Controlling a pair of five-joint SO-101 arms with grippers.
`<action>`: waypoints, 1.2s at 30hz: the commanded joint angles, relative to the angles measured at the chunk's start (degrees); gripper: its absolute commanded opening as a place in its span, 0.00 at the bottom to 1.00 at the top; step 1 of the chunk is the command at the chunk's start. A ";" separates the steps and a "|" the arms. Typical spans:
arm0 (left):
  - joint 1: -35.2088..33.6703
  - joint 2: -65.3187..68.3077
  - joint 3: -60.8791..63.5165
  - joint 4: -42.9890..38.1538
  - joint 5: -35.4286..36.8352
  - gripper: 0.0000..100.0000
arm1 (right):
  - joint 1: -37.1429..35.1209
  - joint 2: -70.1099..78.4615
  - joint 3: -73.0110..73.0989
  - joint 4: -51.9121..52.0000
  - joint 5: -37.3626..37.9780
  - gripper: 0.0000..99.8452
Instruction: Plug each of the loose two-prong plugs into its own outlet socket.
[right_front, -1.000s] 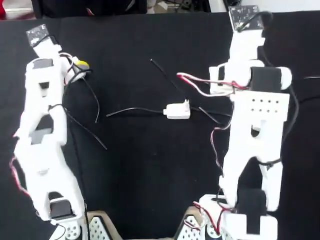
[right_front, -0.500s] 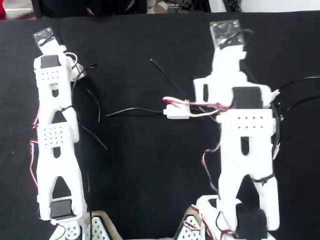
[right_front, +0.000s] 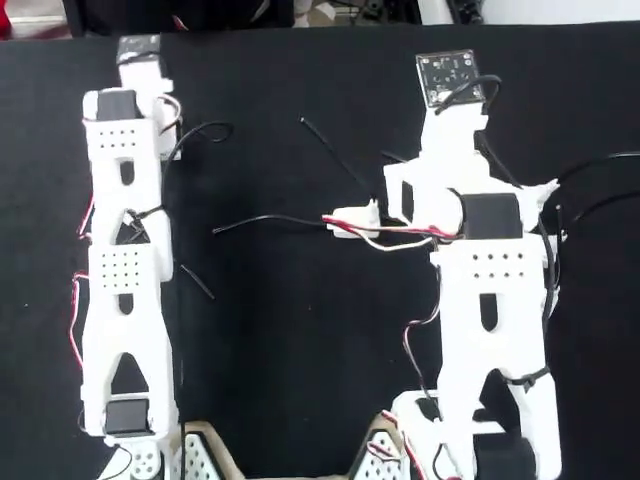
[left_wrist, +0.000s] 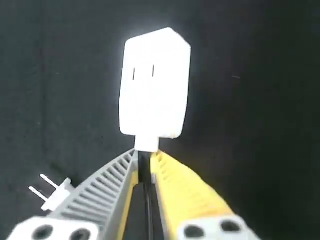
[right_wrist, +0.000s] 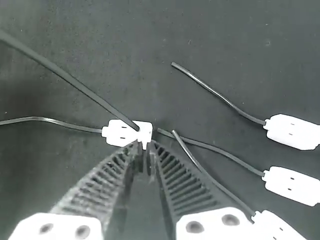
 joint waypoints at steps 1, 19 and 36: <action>-0.04 -9.23 2.68 0.97 -2.02 0.03 | -0.44 -1.63 -0.31 -1.05 -0.44 0.02; 6.02 -81.85 93.23 -3.16 -22.51 0.03 | -0.35 -1.54 -0.31 -1.05 -0.44 0.02; 5.58 -134.51 167.78 -26.46 -37.71 0.03 | -0.62 -1.45 -0.22 -1.05 -0.53 0.02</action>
